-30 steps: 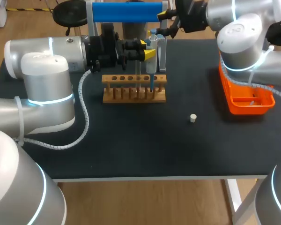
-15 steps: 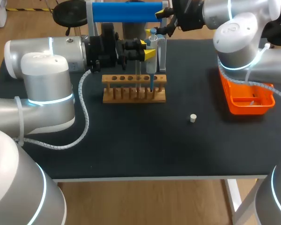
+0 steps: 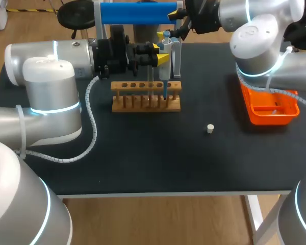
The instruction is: Invert the test tube, pick up the pipette, mount the tip to pipette, aspirate from beaker and dispense into the tube, eject the tip, return the pipette, and cap with the stopper.
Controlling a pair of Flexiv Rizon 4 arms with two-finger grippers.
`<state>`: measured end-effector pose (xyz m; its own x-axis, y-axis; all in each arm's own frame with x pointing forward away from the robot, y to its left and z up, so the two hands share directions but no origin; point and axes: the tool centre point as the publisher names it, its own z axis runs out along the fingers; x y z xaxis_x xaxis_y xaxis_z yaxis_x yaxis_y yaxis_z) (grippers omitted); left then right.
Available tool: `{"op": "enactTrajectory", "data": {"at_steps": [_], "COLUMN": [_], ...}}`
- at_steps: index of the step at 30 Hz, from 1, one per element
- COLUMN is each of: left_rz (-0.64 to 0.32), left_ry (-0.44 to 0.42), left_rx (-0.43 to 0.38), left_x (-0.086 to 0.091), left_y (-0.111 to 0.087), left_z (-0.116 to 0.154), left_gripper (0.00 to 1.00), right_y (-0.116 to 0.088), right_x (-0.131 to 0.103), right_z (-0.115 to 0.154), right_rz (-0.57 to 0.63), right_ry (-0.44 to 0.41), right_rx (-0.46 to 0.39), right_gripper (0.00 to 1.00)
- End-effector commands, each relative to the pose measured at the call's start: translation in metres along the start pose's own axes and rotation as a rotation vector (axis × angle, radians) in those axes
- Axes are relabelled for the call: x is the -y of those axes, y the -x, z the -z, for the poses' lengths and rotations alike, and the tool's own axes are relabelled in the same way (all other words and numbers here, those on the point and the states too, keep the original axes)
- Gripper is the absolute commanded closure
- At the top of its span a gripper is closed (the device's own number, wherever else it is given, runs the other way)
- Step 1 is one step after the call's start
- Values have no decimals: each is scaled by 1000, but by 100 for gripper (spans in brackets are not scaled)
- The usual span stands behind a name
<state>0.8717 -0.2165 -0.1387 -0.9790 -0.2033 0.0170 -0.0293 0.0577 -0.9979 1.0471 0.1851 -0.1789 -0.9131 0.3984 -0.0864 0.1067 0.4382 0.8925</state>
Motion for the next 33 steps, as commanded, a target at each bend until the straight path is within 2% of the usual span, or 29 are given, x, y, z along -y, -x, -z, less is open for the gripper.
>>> {"op": "enactTrajectory", "data": {"at_steps": [1, 16, 25, 33], "left_rz": [-1, -1, -28, -22], "left_ry": [-2, -2, 27, 35], "left_rx": [2, 2, 81, 201], "left_x": [0, 0, 0, -9], "left_y": [0, 0, 17, 36], "left_z": [0, 0, 37, 78], "left_gripper": [100, 100, 100, 100], "right_y": [0, 0, 0, 0], "right_x": [0, 0, 0, 0], "right_z": [0, 0, 0, 0], "right_rz": [0, 0, 0, 0], "right_ry": [-1, -1, -1, -1], "right_rx": [-1, -1, -1, -1], "right_gripper": [0, 0, 0, 0]}}
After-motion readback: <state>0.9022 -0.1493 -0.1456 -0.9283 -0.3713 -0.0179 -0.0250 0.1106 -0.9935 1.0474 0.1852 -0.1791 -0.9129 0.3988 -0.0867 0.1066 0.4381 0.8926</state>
